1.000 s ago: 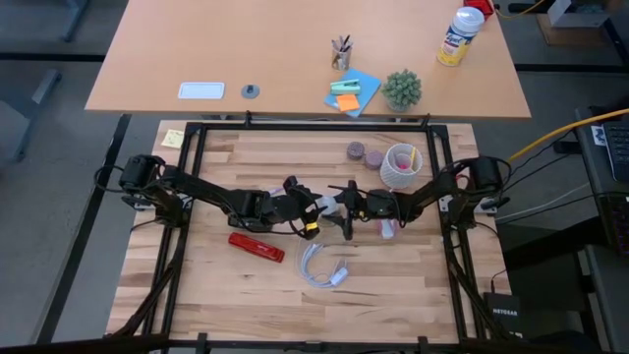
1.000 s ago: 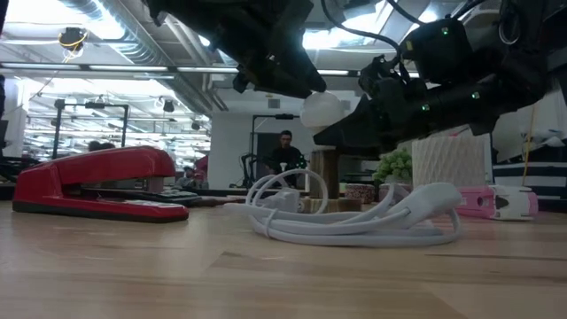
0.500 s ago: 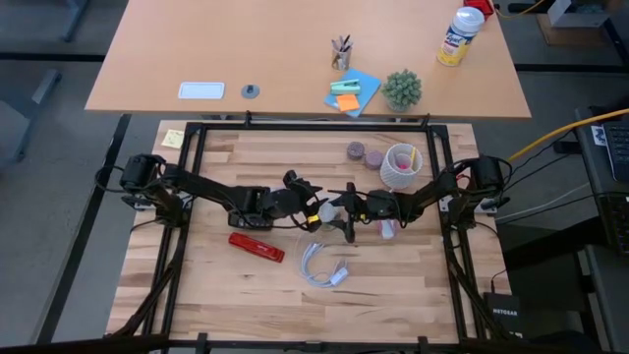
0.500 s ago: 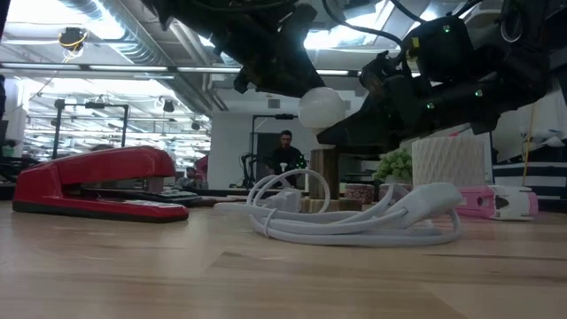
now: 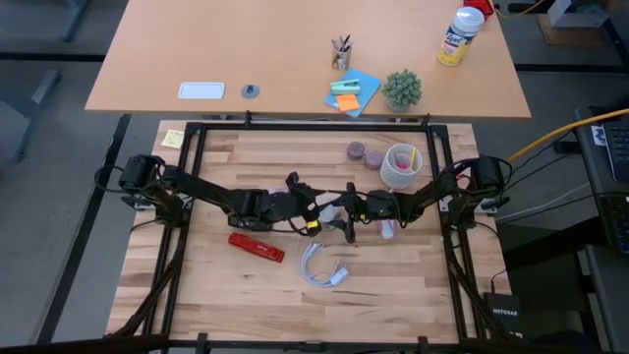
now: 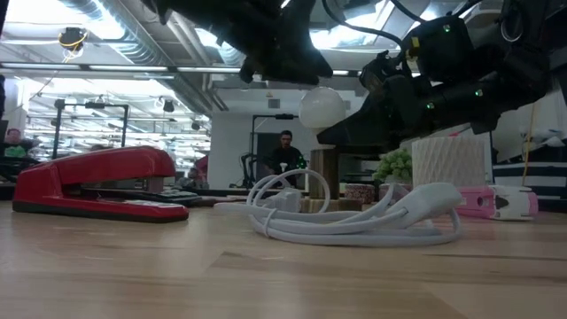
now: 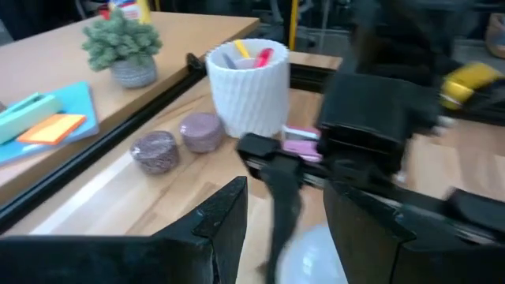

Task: Screw lightbulb
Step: Insert the white lightbulb into the golden lamp

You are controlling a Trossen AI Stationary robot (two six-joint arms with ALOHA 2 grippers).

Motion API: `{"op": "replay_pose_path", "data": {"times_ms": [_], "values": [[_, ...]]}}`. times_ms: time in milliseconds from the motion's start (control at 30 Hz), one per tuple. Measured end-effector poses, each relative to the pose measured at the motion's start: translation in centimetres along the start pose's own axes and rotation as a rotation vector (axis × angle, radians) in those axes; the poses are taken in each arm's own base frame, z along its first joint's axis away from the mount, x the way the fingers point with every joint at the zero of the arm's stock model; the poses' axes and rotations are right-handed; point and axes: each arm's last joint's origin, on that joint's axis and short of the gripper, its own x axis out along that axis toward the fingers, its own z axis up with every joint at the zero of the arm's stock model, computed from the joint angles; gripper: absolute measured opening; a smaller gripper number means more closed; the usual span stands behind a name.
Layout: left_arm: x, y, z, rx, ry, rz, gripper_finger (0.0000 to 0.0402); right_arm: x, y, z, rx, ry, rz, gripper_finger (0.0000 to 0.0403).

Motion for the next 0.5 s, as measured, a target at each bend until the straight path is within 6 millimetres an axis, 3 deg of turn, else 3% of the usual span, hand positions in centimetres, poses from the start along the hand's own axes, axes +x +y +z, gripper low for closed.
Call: {"op": "replay_pose_path", "data": {"times_ms": [500], "values": [[-2.7, -2.9, -0.3, 0.036, 0.032, -0.144, 0.0159, 0.0, 0.0, 0.0, 0.005, 0.0, -0.003, 0.0264]]}}
